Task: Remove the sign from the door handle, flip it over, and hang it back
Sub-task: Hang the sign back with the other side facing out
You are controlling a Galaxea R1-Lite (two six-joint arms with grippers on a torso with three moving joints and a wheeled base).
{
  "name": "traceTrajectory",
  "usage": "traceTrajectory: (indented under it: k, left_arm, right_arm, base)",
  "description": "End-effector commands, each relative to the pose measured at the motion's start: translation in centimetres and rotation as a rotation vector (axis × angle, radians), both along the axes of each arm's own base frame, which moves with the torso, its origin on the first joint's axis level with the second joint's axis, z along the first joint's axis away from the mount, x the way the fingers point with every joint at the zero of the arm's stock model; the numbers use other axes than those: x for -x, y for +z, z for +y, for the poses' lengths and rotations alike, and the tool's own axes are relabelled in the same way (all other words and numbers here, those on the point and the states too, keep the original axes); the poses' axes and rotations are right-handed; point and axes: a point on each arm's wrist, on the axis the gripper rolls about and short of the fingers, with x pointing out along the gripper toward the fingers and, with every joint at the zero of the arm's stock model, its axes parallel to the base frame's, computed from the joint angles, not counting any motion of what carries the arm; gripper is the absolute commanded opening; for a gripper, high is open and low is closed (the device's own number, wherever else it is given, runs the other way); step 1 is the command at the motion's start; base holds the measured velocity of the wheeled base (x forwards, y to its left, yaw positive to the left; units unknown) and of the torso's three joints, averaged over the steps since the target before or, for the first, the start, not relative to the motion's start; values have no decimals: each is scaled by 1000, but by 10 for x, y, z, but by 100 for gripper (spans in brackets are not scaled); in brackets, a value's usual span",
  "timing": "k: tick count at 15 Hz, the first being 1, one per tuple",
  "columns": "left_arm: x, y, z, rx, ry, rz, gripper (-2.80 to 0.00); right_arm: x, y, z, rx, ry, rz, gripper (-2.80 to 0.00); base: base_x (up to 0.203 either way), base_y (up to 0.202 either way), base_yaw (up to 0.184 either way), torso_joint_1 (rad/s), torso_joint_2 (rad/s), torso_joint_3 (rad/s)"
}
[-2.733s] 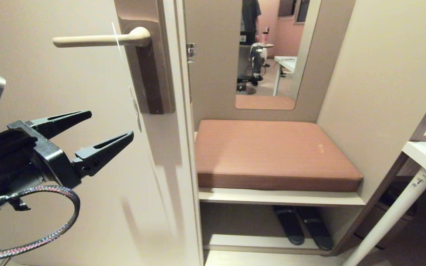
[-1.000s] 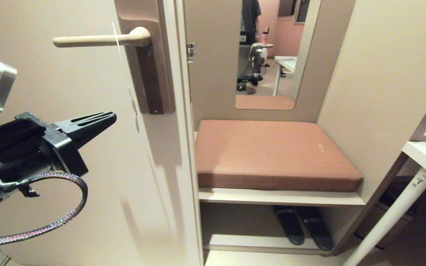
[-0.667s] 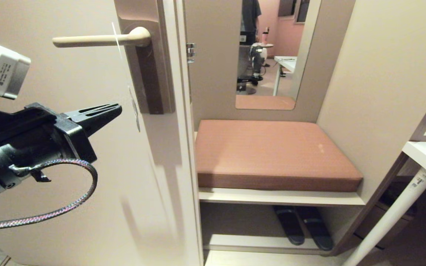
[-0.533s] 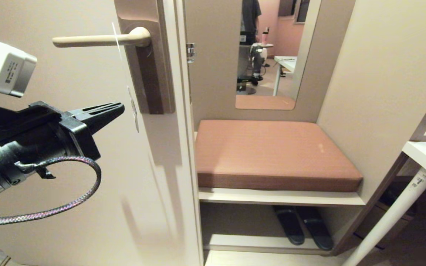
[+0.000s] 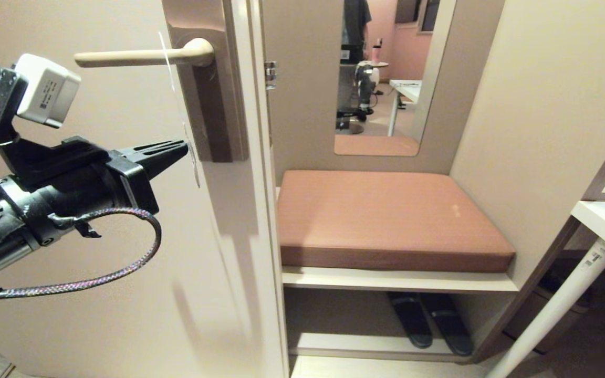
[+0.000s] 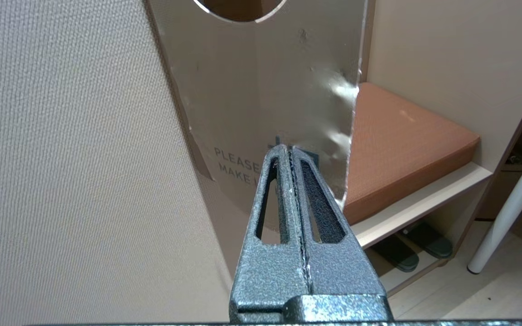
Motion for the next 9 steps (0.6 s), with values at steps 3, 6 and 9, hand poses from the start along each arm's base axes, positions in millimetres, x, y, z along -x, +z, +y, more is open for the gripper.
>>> traceTrajectory:
  k: [3, 6, 9]
  left_arm:
    - [-7, 4, -3, 4, -1, -9, -280]
    - [-10, 9, -5, 10, -6, -23, -280]
    - [-11, 9, -10, 8, -21, -21, -280]
  right_arm:
    - [0, 0, 0, 0, 1, 1, -280]
    - [0, 0, 0, 0, 0, 1, -280]
    - [0, 0, 0, 0, 0, 1, -280]
  base:
    - [0, 0, 0, 0, 0, 0]
    - [0, 0, 0, 0, 0, 0]
    - [0, 0, 0, 0, 0, 0]
